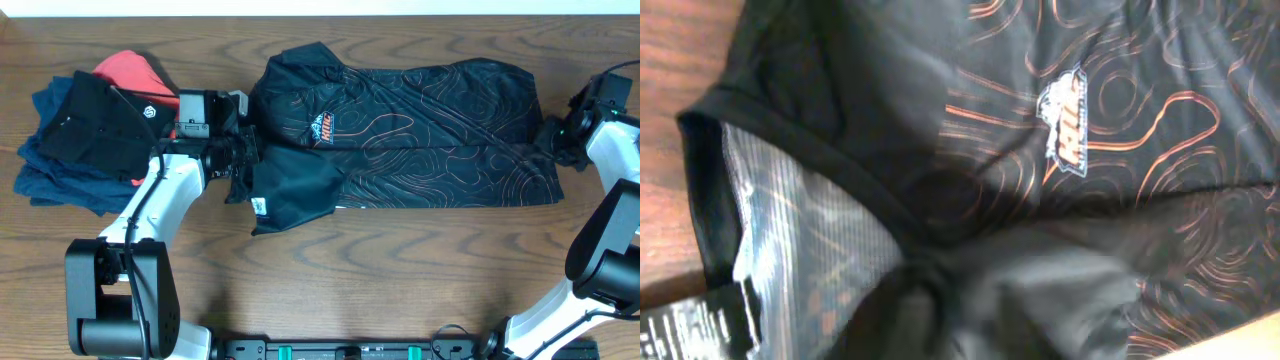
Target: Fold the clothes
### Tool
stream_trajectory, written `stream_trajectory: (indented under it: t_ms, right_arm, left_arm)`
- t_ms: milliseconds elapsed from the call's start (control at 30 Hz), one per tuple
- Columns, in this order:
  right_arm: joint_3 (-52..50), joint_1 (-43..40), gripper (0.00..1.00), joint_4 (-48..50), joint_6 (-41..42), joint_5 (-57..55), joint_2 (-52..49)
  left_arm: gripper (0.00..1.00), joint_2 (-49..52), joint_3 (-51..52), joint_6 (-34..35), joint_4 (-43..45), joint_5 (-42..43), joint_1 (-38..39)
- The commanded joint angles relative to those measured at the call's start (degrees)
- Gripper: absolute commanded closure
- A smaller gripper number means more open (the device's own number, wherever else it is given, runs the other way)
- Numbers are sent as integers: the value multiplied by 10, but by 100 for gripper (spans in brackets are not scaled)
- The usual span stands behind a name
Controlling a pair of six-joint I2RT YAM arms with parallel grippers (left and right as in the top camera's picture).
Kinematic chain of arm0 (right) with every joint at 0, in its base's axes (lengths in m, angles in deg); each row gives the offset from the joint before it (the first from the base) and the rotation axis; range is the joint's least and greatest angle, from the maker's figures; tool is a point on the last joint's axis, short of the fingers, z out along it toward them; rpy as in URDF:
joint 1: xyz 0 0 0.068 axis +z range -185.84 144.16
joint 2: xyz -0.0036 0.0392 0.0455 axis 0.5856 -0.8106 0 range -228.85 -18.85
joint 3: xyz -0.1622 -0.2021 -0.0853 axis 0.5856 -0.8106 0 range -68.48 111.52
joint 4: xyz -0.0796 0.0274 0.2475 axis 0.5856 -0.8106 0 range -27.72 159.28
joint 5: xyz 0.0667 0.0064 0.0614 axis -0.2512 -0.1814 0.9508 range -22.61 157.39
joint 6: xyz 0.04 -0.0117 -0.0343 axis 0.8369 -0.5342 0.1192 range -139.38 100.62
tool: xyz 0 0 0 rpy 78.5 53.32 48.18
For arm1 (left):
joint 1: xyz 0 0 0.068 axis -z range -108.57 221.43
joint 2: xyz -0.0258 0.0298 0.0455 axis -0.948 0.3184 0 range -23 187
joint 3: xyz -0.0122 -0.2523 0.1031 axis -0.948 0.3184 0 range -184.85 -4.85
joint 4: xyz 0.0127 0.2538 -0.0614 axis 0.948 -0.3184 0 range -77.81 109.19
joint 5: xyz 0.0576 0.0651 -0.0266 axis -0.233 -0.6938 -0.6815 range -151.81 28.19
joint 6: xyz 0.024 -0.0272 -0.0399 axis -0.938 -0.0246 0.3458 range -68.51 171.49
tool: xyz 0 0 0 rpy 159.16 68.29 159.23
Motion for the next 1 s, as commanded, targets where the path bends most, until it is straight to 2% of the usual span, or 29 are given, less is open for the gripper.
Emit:
stream_trajectory:
  t_ms: [0,67,233,367,467,633,967]
  right_arm:
    - [-2,7,68,6,-4,24,-2]
    - [-2,6,67,1,-4,24,2]
    - [-2,6,68,-46,-4,23,3]
    - [-9,6,69,-86,-4,12,3]
    - [-37,6,69,-74,-4,1,2]
    - [-93,6,69,-37,-4,0,2]
    - [-122,6,69,-21,-4,0,2]
  left_arm:
    - [51,4,0,4,3,-3,-1]
    - [46,3,0,4,-1,11,-1]
    - [46,2,0,4,-23,104,3]
    - [46,2,0,-13,-56,118,30]
    - [46,2,0,-38,-77,100,64]
    - [44,3,0,-38,-94,13,130]
    - [42,45,0,-35,-86,-42,217]
